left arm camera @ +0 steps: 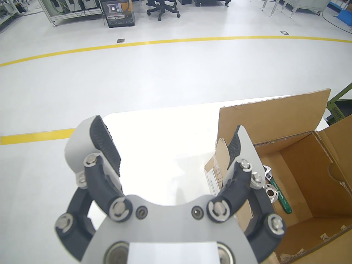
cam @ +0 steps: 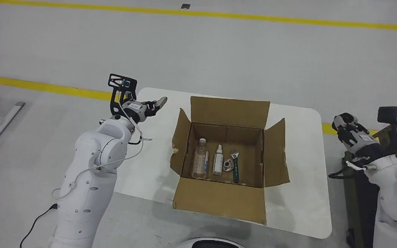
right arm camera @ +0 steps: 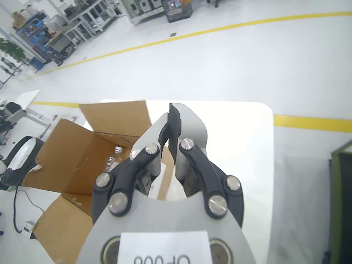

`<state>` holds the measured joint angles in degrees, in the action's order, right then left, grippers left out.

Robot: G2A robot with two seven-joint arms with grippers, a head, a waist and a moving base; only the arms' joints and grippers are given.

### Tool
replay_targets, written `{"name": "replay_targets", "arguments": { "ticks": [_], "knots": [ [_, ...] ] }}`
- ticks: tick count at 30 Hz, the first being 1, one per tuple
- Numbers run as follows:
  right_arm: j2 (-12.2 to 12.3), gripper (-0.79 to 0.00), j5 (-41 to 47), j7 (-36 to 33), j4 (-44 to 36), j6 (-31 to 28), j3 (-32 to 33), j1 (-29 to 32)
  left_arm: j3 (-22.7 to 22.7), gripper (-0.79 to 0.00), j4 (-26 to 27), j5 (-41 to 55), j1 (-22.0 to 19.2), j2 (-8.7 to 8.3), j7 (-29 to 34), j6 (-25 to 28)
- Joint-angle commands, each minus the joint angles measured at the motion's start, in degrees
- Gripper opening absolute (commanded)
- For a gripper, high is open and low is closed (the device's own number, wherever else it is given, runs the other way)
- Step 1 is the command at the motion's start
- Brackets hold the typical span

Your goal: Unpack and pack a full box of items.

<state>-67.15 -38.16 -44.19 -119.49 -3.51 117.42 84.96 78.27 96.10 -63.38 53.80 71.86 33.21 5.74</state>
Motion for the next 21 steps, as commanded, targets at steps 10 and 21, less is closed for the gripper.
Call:
{"name": "replay_targets", "arguments": {
  "ticks": [10,21],
  "knots": [
    [-0.50,-0.785,1.27,0.89,4.53,-3.01,-8.33,7.98,0.00,0.000,0.00,0.00,0.00,0.00,0.00,0.00],
    [-0.52,-0.785,-0.67,-1.94,4.82,-6.02,-23.28,2.06,0.00,0.000,0.00,0.00,0.00,0.00,0.00,0.00]
  ]
}}
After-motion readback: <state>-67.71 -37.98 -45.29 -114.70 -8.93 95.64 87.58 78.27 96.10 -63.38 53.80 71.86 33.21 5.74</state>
